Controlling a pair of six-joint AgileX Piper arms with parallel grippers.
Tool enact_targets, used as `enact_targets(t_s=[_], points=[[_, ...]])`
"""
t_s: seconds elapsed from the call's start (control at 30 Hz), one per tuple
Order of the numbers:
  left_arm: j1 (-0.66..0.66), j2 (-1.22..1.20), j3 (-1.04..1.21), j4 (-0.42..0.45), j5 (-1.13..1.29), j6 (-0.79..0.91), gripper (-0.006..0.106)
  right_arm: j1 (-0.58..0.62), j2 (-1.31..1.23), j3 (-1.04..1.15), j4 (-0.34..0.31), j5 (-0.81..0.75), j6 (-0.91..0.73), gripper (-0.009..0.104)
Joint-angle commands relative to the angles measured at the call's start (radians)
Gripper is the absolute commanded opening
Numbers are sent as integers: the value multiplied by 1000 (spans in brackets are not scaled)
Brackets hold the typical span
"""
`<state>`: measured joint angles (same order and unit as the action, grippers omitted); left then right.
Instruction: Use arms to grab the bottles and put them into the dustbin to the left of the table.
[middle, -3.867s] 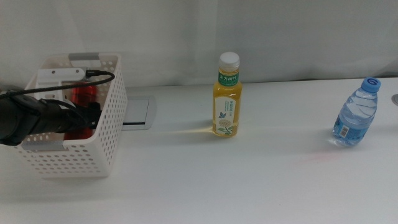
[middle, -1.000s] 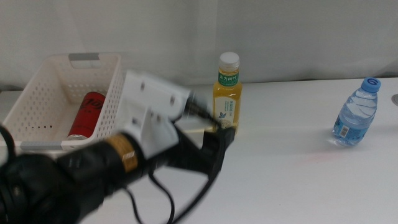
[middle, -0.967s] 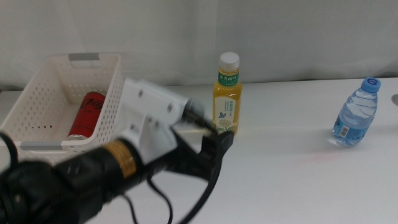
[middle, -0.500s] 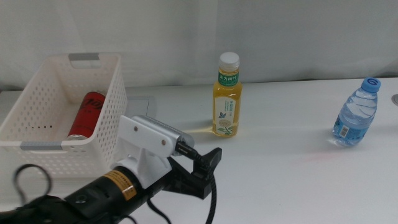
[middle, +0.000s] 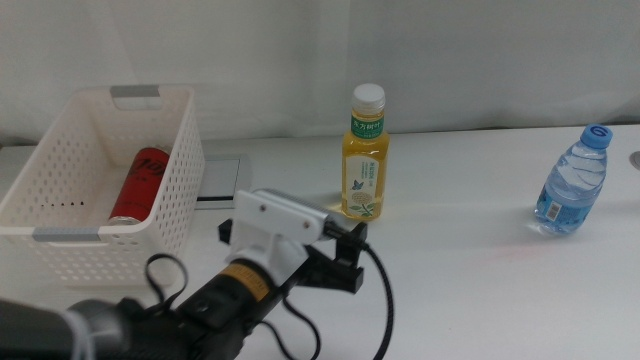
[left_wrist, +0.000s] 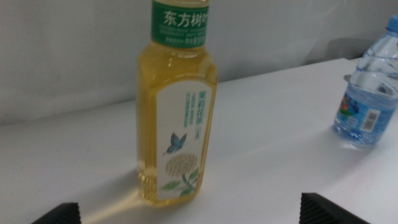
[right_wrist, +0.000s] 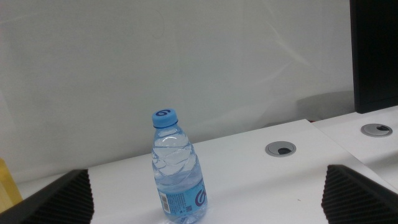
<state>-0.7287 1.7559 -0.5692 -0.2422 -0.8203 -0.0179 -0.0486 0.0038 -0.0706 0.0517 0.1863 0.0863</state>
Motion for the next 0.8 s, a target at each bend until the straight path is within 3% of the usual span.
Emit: enact_targets(t_s=[0.0, 0.1, 0.3, 0.77], points=[[-2, 41, -57, -9, -17, 18, 91, -10, -32, 6, -7, -3, -7, 103], [-2, 87, -140, -29, 31, 34, 91, -10, -32, 6, -7, -3, -7, 103], [0, 169, -265, -212, 52, 146, 91, -10, -32, 6, -7, -3, -7, 103], [2, 300, -418, -182, 79, 96, 90, -10, -32, 6, -7, -3, -7, 103]])
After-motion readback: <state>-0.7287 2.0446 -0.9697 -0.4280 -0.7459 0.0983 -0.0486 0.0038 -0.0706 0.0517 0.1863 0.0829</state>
